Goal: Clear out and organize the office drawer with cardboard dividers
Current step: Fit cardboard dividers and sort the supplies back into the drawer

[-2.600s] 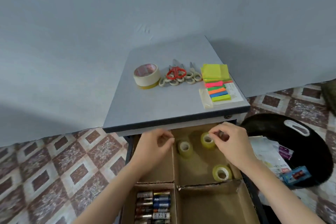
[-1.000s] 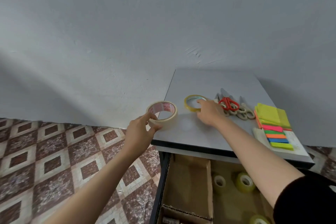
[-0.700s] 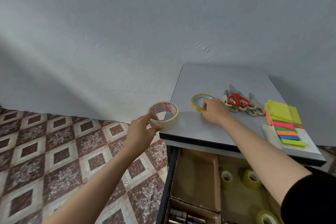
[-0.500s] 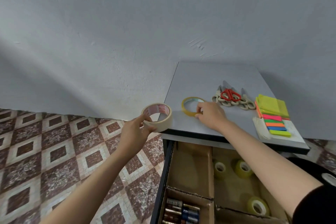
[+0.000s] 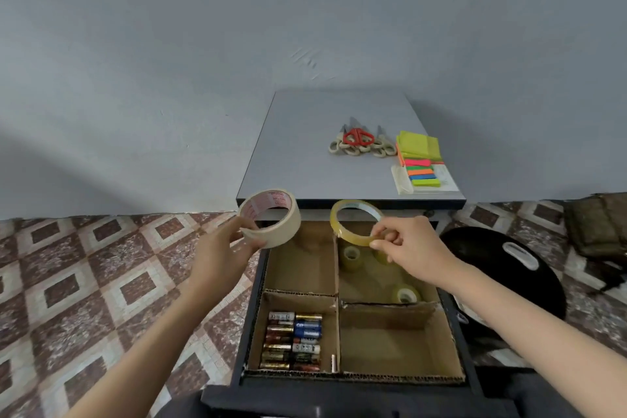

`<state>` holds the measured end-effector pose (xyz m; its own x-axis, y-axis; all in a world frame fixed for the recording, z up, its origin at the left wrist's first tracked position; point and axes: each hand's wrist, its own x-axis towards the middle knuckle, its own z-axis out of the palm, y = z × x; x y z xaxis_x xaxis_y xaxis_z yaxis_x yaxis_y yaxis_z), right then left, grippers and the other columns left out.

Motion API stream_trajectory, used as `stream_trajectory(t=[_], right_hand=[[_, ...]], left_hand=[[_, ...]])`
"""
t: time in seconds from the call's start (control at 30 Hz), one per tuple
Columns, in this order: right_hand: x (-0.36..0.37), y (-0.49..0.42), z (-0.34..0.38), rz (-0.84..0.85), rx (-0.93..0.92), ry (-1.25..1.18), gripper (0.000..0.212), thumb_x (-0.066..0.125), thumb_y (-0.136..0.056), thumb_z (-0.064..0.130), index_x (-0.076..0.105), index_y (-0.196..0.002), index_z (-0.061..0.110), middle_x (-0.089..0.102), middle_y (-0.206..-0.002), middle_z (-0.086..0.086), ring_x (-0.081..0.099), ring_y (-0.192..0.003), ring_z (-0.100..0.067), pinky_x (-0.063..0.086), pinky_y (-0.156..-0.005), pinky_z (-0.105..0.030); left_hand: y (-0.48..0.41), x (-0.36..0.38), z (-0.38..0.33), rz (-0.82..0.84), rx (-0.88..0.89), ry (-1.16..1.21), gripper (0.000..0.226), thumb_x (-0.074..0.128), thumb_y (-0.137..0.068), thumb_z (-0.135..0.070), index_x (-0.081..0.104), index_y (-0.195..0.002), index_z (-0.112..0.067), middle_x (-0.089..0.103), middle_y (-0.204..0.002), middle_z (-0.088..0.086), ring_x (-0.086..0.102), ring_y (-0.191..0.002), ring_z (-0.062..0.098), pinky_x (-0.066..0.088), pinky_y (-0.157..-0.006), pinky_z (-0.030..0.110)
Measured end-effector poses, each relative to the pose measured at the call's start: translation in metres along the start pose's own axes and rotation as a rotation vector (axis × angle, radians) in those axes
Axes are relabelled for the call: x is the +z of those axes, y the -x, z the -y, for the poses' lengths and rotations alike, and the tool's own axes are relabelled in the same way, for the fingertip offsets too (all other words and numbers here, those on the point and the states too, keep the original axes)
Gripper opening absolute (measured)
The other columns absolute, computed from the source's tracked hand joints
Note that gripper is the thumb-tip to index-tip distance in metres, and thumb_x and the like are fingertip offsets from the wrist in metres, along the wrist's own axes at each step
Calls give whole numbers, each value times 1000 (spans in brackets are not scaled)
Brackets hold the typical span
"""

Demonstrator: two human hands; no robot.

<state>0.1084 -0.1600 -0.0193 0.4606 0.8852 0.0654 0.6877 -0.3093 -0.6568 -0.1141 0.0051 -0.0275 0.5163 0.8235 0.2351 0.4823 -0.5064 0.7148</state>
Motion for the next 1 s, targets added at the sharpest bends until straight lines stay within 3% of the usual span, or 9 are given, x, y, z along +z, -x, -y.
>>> stream_trajectory(t=[0.17,0.3,0.5,0.6,0.77,0.87,1.0], right_hand=[[-3,28,-46,136,137,60,4,68,-85,16,68,-85,20,63,-65,1,56,-57,-8,51,-69,-23],[10,19,-71,272,182,80,4,68,-85,14,70,-87,12,64,-63,-1,55,-49,-4,48,-58,-13],[46,-13,-84,417,117,140,11,66,-85,13,72,-93,10,67,-85,-4,65,-79,-21,54,-73,-29],[60,-21,-92,471,98,198,16,62,-85,7,73,-96,9,69,-95,-9,62,-82,-20,51,-72,-26],[64,-30,-107,517,138,277,30,55,-81,-1,74,-95,17,67,-104,-5,63,-88,-24,54,-80,-37],[67,-32,-107,541,151,324,47,47,-80,-7,68,-113,18,62,-119,-8,59,-101,-27,52,-86,-37],[67,-34,-108,547,170,358,57,48,-83,-5,46,-137,13,52,-130,-15,51,-117,-31,47,-96,-37]], left_hand=[[23,27,5,124,48,-7,20,71,-81,-18,59,-87,-33,57,-84,-25,54,-82,-5,37,-67,10],[22,49,4,192,78,-19,21,71,-81,-15,59,-90,-31,58,-81,-20,56,-80,-3,41,-65,13],[6,63,1,208,100,-9,19,69,-82,-16,61,-95,-26,54,-86,-25,51,-82,-11,38,-66,7],[-1,67,3,214,83,-8,18,67,-83,-18,59,-97,-27,54,-89,-21,49,-83,-12,38,-65,8],[-7,74,8,243,76,-9,19,67,-83,-19,59,-97,-28,57,-92,-17,51,-84,-12,39,-67,8],[-6,78,11,254,59,-2,20,68,-82,-20,58,-97,-28,58,-93,-16,53,-85,-8,41,-68,10],[-6,81,12,260,64,-13,21,69,-81,-21,58,-97,-29,57,-91,-21,53,-85,-5,41,-68,8]])
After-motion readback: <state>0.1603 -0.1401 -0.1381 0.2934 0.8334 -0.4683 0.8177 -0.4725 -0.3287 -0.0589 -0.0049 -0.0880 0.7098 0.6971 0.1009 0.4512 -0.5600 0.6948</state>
